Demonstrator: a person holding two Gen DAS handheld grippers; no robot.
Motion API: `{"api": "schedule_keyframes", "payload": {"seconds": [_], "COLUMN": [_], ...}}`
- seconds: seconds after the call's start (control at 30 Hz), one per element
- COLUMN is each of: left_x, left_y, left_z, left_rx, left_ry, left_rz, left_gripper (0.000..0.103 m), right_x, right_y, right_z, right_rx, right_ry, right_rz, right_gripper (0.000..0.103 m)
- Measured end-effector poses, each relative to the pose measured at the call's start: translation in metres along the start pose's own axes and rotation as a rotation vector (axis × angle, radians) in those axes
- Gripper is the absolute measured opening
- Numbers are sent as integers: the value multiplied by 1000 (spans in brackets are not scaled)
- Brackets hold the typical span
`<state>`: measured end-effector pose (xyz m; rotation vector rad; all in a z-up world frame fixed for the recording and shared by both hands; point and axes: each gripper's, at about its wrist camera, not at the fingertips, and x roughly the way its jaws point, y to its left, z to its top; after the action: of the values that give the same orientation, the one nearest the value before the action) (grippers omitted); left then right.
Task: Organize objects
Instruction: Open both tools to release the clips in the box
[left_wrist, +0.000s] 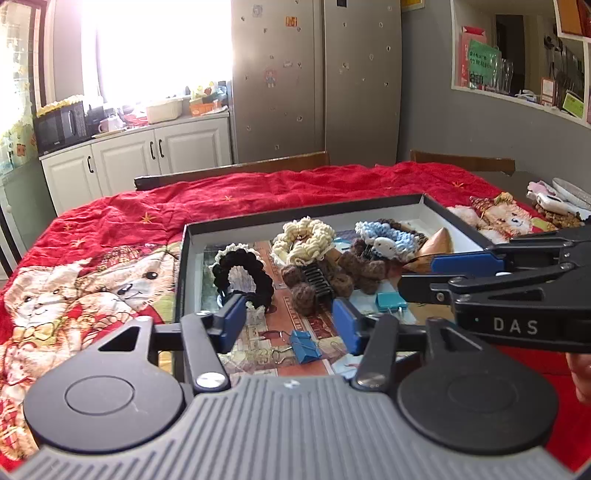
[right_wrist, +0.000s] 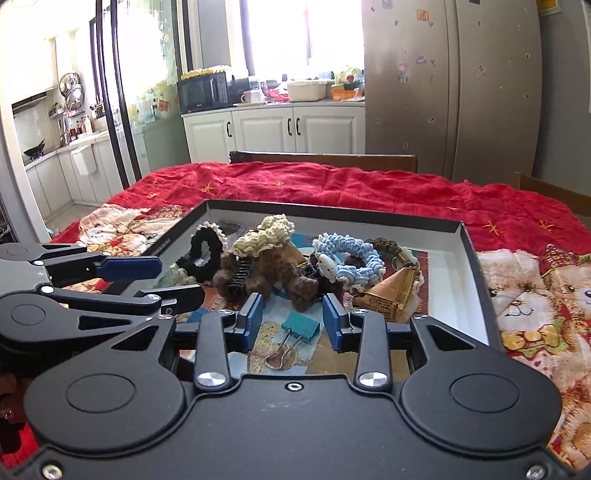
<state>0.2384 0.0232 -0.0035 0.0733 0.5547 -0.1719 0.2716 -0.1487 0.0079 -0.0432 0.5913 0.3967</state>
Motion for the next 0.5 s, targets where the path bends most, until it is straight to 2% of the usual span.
{"api": "schedule_keyframes", "payload": {"seconds": [0.27,0.5], "left_x": [-44,-84], "left_y": [-4,-10], "left_z": [-2,-14], "left_rx": [0,-10], "left_ry": [-37,-46], "left_rz": [25,23], "left_gripper": [86,88], "right_x": [-50,-92], "right_y": [8,11], "right_z": [-3,-12], "right_rx": [-19,-3], "right_ry": [-55,-68], "right_rz": [9,23], "right_gripper": [38,41]}}
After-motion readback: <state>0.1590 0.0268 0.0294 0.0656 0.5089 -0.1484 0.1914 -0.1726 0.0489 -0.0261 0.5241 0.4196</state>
